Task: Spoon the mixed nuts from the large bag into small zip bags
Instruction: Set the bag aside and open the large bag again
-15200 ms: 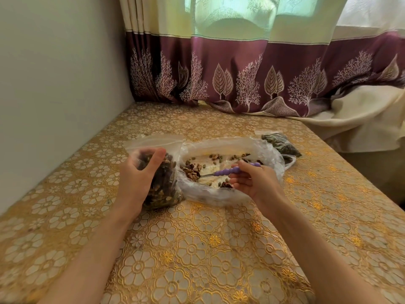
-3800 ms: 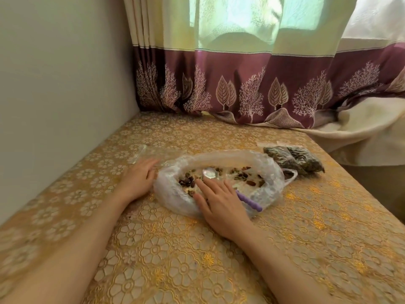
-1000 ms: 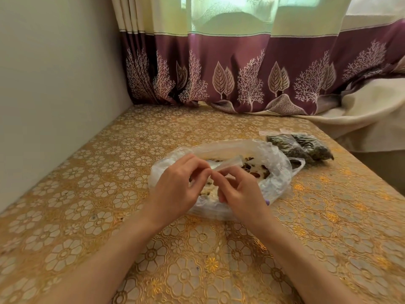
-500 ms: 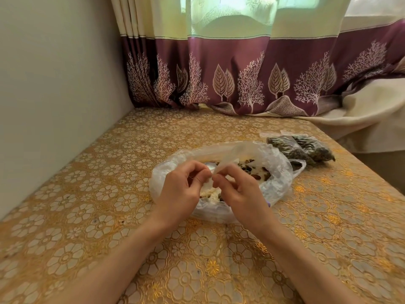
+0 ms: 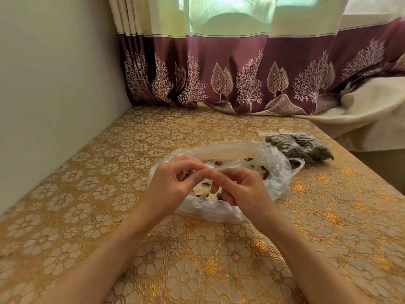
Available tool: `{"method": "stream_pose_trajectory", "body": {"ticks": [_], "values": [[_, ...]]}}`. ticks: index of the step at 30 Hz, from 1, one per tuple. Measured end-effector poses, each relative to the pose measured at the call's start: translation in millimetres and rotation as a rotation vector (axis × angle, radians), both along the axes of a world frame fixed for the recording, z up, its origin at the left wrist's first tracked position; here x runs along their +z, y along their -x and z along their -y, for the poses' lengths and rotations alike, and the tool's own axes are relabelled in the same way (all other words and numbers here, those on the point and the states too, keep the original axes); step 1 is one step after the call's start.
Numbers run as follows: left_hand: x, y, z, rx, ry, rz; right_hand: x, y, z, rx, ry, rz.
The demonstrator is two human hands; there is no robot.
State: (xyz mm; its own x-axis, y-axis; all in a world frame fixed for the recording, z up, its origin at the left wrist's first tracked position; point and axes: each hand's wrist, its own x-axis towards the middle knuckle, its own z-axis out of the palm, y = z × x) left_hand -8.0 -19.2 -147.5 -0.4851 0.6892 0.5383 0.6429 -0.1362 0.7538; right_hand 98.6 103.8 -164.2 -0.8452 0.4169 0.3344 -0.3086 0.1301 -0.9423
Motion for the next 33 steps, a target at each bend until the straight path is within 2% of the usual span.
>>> {"method": "stream_pose_trajectory", "body": {"ticks": [2,4,9,14,16,19,21,24,29,31,33], "values": [[-1.7,-1.7,-0.9,0.039,0.009,-0.075,-0.8,0.5,1.5,-0.018,-0.032,0.01],[-4.0,-4.0,-3.0,0.076,-0.008,-0.07,-2.3,1.6,3.4,-0.043,-0.054,0.01],[-5.6,-8.1,-4.1,0.06,-0.021,0.09,-6.1,0.4,0.1,-0.109,-0.155,0.01],[-2.9,-9.2,-5.6,0.06,-0.028,0.265,-6.5,1.1,3.7,-0.098,-0.17,-0.021],[-1.8,-10.0,-6.2,0.1,-0.041,0.173,-4.6,1.3,6.0,-0.13,-0.19,-0.037],[-0.2,-9.5,-6.0,0.289,-0.097,-0.273,-4.5,2.7,6.5,-0.236,-0.169,-0.041],[0.1,-7.8,-4.3,0.396,-0.144,-0.445,-4.7,3.0,4.6,-0.319,-0.096,-0.015],[-0.6,-4.7,-3.2,0.449,-0.23,-0.55,-3.4,0.9,-0.1,-0.404,0.027,0.014],[-4.9,-3.1,-6.3,0.289,-0.209,-0.736,2.5,-1.8,-4.1,-0.446,0.068,-0.025],[-4.6,-2.3,-6.5,0.233,-0.192,-0.718,4.8,-3.4,-7.0,-0.416,0.1,-0.048],[-3.2,-0.8,-7.5,0.196,-0.205,-0.595,7.4,-6.0,-11.9,-0.391,0.15,-0.05]]}}
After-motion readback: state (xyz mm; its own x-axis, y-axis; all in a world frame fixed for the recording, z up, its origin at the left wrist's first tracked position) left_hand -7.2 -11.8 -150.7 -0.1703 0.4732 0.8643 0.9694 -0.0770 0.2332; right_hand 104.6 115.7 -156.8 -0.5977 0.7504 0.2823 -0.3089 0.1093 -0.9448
